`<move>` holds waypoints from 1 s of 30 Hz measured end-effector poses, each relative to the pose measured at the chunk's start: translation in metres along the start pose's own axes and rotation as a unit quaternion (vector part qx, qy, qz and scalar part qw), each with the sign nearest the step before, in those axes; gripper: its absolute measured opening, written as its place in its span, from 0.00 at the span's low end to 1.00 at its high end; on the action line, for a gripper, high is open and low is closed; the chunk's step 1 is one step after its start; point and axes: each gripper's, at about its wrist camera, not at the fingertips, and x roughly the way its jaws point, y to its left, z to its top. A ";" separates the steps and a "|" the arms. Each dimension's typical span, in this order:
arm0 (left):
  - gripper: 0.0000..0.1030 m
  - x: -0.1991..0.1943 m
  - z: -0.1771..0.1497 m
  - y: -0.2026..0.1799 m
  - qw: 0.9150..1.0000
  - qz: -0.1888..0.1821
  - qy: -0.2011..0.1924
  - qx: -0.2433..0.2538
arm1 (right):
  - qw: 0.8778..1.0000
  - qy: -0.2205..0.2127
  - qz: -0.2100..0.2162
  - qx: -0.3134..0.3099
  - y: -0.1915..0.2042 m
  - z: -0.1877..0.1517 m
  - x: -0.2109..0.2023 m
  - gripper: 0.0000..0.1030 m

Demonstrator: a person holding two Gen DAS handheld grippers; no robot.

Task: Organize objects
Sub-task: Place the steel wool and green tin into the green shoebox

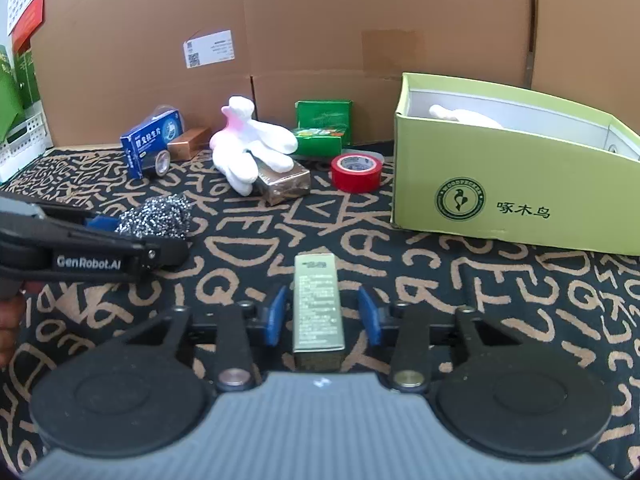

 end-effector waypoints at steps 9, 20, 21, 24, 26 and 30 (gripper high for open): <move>0.38 -0.010 0.005 -0.009 1.000 -0.009 0.011 0.009 | 0.998 -0.017 0.031 0.043 -0.017 -0.004 -0.015 0.21; 0.37 -0.055 0.093 -0.078 0.982 -0.153 -0.102 0.051 | 0.987 -0.154 -0.013 0.047 -0.072 0.038 -0.105 0.21; 0.37 -0.051 0.102 -0.088 0.980 -0.153 -0.111 0.058 | 0.985 -0.165 -0.027 0.043 -0.080 0.045 -0.109 0.21; 0.38 -0.027 0.128 -0.115 0.978 -0.165 -0.111 0.067 | 0.979 -0.186 -0.083 0.031 -0.103 0.063 -0.112 0.21; 0.38 -0.004 0.142 -0.130 0.980 -0.160 -0.100 0.065 | 0.976 -0.187 -0.106 0.033 -0.121 0.075 -0.104 0.21; 0.38 0.047 0.158 -0.154 0.984 -0.146 -0.078 0.062 | 0.973 -0.173 -0.151 0.030 -0.156 0.094 -0.072 0.21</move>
